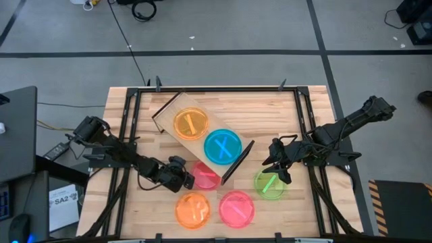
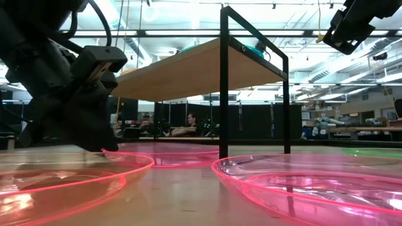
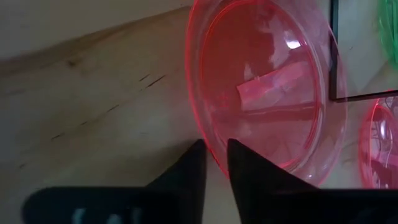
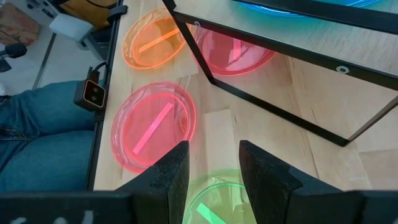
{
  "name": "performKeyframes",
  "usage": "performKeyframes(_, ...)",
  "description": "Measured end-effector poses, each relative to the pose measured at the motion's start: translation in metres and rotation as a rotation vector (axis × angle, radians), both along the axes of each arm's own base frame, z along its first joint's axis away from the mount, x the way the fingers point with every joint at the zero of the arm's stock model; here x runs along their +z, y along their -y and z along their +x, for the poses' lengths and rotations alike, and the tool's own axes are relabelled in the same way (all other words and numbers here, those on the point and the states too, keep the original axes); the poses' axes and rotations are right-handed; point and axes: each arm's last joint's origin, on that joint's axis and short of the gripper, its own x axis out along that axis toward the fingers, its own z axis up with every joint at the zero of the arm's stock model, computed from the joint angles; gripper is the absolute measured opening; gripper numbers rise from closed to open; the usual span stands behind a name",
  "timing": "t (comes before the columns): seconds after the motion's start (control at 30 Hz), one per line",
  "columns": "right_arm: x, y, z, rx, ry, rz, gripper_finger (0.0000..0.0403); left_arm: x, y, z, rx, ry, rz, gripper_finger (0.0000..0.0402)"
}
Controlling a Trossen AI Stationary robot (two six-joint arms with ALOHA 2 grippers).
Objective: Place and stack plates onto a shelf
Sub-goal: Stack the top pink plate on top of the orange plate on the shelf
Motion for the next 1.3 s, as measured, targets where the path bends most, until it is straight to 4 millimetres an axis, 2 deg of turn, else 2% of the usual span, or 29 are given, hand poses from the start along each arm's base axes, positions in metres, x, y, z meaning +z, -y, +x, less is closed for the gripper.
performKeyframes(0.13,0.0,0.0,0.0,0.003,0.001,-0.004,0.0147,0.0,0.0,0.0,0.003,-0.002,0.005,0.0019)
performKeyframes(0.2,0.0,0.0,0.0,0.003,0.001,-0.004,0.0147,0.0,0.0,0.0,0.006,0.002,0.002,0.0008)
performKeyframes(0.63,0.0,0.0,0.0,0.005,0.002,-0.005,0.0147,0.001,0.0,0.0,0.028,0.006,-0.019,0.0005)
performKeyframes(1.3,0.0,0.0,0.0,0.004,0.002,-0.005,0.0147,0.041,-0.011,-0.021,0.0,-0.008,-0.057,0.0003)
